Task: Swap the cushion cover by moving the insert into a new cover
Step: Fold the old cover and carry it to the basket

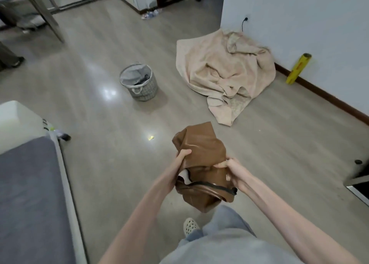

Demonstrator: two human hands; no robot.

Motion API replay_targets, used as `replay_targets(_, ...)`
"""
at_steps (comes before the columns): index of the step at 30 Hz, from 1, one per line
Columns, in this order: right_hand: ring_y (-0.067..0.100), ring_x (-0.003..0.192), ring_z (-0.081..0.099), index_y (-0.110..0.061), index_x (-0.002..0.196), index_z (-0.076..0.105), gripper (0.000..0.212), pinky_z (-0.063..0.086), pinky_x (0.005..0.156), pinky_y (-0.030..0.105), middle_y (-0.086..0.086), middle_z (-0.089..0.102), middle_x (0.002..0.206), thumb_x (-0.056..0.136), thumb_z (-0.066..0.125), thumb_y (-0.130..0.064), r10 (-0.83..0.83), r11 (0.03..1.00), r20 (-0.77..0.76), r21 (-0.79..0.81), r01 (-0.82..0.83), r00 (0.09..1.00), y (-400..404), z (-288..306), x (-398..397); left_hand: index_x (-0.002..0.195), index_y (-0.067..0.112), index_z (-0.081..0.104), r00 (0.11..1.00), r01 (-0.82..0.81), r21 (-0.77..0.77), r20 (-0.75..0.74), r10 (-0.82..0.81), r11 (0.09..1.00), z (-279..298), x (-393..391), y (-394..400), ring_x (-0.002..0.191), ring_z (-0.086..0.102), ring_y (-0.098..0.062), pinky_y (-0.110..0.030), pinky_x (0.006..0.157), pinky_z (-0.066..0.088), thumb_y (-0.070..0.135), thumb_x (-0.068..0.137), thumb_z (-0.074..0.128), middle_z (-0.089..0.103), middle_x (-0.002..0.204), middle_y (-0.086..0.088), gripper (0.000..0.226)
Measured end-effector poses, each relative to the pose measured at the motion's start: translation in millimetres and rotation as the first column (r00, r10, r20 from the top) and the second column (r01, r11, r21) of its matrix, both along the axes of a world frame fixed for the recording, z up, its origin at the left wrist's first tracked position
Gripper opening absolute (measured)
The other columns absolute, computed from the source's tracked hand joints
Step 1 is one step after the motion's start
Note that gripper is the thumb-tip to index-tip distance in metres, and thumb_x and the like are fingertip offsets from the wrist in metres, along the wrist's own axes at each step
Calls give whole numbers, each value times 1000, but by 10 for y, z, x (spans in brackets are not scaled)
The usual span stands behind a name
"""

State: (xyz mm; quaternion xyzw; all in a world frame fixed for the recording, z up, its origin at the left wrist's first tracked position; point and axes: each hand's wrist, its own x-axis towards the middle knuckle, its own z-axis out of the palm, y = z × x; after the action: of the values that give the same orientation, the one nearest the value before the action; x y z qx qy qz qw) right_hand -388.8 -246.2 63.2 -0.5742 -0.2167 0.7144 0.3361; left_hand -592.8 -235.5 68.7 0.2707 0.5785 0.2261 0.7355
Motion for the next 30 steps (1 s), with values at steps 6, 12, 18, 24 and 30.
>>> replay_targets(6, 30, 86, 63, 0, 104, 64, 33, 47, 78, 38, 15, 67, 90, 74, 53, 6, -88, 996, 135, -23, 91, 987, 898, -248, -223, 141, 26, 42, 991, -41, -78, 126, 51, 996, -271, -119, 886, 112, 64, -24, -39, 99, 50, 59, 69, 75, 64, 128, -4, 86)
replay_targets(12, 24, 93, 65, -19, 112, 60, 43, 53, 67, 30, 10, 70, 100, 73, 58, 1, -27, 999, 129, -38, 32, 991, 2218, -355, -507, 143, 24, 42, 981, -89, -98, 164, 104, 991, -478, -448, 2051, 122, 58, -26, -44, 109, 40, 63, 77, 65, 59, 134, -5, 80)
replay_targets(18, 19, 89, 65, -22, 111, 58, 44, 55, 63, 29, 6, 69, 94, 75, 58, 4, 60, 998, 109, -43, -56, 992, 3498, -252, -857, 126, 35, 62, 976, 11, -148, 217, 22, 989, -408, -916, 3142, 124, 57, -19, -37, 97, 49, 84, 70, 53, 60, 134, 0, 75)
replay_targets(24, 18, 75, 65, -15, 101, 66, 31, 55, 65, 28, 6, 70, 83, 77, 59, 4, 186, 982, 139, -47, -181, 973, 4583, -161, -1357, 126, 31, 64, 952, -198, -176, 198, 232, 964, -452, -1316, 4011, 123, 58, -22, -42, 104, 45, 79, 69, 61, 61, 133, -1, 74)
replay_targets(30, 34, 102, 65, -3, 110, 66, 33, 50, 93, 44, 19, 69, 105, 78, 58, 3, 210, 978, 161, -26, -209, 964, 5574, -182, -2005, 119, 28, 69, 906, -339, -146, 217, 364, 930, -630, -1873, 4916, 115, 63, -23, -36, 88, 55, 68, 72, 68, 66, 126, -4, 61)
